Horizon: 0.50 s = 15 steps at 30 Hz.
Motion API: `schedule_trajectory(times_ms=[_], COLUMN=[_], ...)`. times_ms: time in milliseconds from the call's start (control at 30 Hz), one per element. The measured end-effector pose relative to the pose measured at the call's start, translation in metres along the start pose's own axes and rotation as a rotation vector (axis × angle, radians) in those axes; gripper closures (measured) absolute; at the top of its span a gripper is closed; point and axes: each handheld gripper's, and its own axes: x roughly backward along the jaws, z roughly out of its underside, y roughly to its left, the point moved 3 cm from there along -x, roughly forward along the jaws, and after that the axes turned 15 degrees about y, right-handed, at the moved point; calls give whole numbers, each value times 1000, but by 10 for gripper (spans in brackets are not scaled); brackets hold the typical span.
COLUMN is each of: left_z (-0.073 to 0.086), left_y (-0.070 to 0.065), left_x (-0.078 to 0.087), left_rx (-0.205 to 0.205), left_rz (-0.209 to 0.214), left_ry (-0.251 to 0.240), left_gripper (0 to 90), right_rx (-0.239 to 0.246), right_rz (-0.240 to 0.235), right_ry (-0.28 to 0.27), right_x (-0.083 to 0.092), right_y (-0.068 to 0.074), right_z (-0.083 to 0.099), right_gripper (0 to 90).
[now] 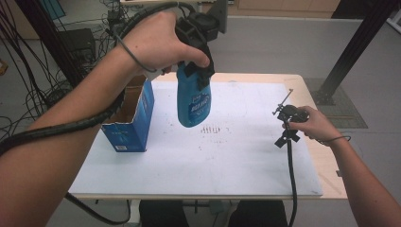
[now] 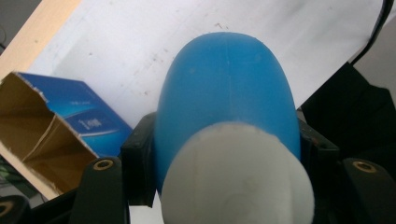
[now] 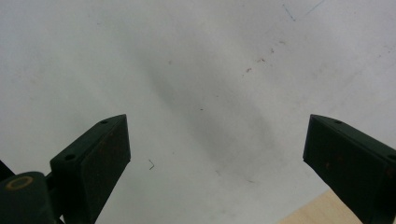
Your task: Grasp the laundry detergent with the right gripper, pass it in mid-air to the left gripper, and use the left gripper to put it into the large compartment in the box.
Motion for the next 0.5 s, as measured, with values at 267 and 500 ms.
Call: schedule_trajectory(times_ms=[267,500], left_z=[6,13], left_y=[31,62], left_x=[23,34], left_rx=[124,258], left_rz=[18,20], left_ry=[-17,-28], left_gripper=[378,378], right_rx=[2,-4], right_rz=[4,-1], right_ry=[-1,-11], right_x=[1,0], right_y=[-2,-1], right_z=[1,1], right_gripper=[73,73])
